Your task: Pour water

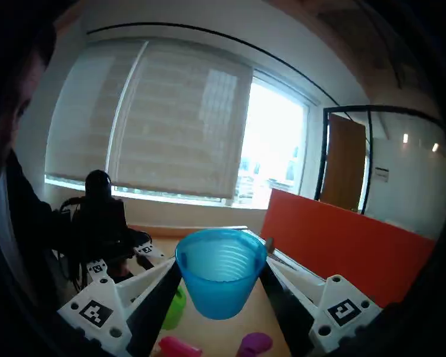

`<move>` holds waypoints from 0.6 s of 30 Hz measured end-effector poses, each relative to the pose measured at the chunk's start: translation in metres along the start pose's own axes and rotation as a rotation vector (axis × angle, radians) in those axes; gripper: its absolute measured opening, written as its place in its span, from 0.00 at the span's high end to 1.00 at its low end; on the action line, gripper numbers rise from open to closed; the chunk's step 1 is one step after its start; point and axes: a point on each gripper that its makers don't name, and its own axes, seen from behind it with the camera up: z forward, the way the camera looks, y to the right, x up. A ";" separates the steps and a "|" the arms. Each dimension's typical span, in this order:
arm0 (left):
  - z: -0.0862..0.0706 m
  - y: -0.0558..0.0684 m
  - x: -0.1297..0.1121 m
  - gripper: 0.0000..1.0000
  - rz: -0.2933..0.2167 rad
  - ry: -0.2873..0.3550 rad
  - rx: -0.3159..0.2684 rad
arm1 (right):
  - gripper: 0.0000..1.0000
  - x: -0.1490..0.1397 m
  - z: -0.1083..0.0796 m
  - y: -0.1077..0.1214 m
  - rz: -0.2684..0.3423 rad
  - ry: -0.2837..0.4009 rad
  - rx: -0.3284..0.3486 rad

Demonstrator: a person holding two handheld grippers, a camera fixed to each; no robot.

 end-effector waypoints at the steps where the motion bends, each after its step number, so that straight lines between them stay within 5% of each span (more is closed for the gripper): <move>1: 0.000 0.000 0.000 0.14 0.000 0.000 0.001 | 0.11 0.000 0.000 0.000 0.014 0.001 0.001; 9: -0.001 -0.004 0.000 0.14 -0.012 0.001 0.011 | 0.11 -0.001 -0.002 -0.003 0.098 -0.010 0.019; 18: -0.001 -0.004 -0.001 0.14 -0.018 -0.004 0.011 | 0.11 0.001 -0.001 -0.009 0.097 -0.021 0.029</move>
